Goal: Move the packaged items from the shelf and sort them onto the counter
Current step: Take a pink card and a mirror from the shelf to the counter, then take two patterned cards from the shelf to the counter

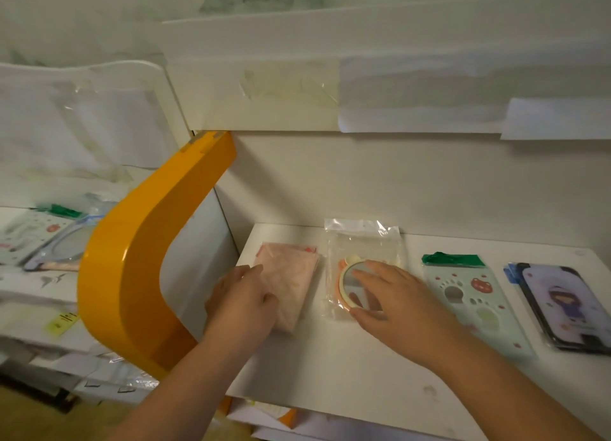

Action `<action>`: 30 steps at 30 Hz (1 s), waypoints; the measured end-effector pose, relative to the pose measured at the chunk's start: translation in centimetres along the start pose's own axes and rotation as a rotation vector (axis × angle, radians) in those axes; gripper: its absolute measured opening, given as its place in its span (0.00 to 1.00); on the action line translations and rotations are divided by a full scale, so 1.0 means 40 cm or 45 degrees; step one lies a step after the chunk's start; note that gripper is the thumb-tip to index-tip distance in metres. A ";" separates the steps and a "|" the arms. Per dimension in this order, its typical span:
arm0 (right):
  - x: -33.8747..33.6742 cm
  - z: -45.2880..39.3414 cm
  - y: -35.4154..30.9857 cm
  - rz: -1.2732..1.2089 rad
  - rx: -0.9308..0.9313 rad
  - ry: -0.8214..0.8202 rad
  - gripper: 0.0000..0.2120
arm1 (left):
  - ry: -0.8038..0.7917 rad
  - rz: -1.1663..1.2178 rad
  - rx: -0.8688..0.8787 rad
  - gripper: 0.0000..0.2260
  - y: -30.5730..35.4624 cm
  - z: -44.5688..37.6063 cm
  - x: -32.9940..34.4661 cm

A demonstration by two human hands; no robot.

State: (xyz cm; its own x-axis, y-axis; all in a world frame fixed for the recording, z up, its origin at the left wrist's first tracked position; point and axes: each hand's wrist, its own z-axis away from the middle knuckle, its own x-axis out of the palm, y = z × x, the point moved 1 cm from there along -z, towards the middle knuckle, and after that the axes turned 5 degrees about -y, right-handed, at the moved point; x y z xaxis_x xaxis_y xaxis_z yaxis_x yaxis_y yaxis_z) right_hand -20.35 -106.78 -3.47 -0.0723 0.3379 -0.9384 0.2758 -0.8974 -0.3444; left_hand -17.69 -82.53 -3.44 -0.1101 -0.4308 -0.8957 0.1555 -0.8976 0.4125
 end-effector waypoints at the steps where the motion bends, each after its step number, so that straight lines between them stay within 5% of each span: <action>1: -0.011 0.004 -0.007 -0.012 0.004 0.040 0.23 | 0.006 0.014 0.067 0.21 0.007 0.008 -0.007; 8: -0.086 0.038 -0.051 -0.060 0.021 0.285 0.19 | 0.106 -0.173 0.477 0.21 0.070 0.088 -0.081; 16: -0.120 0.008 -0.159 -0.253 -0.035 0.367 0.19 | 0.443 -0.115 0.569 0.20 0.095 0.203 -0.237; 22: -0.128 -0.045 -0.342 -0.298 -0.228 0.374 0.17 | 0.656 -0.059 0.418 0.17 -0.093 0.224 -0.348; 30: -0.104 -0.093 -0.675 -0.335 -0.508 0.467 0.15 | 0.657 0.044 0.197 0.21 -0.417 0.226 -0.456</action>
State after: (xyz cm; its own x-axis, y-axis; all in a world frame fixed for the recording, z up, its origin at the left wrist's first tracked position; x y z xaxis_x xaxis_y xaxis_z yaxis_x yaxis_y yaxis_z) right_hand -23.92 -82.90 9.82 0.1289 0.6735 -0.7279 0.6372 -0.6186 -0.4596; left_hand -27.15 -60.56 7.51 0.3950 -0.3932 -0.8303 0.0000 -0.9038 0.4280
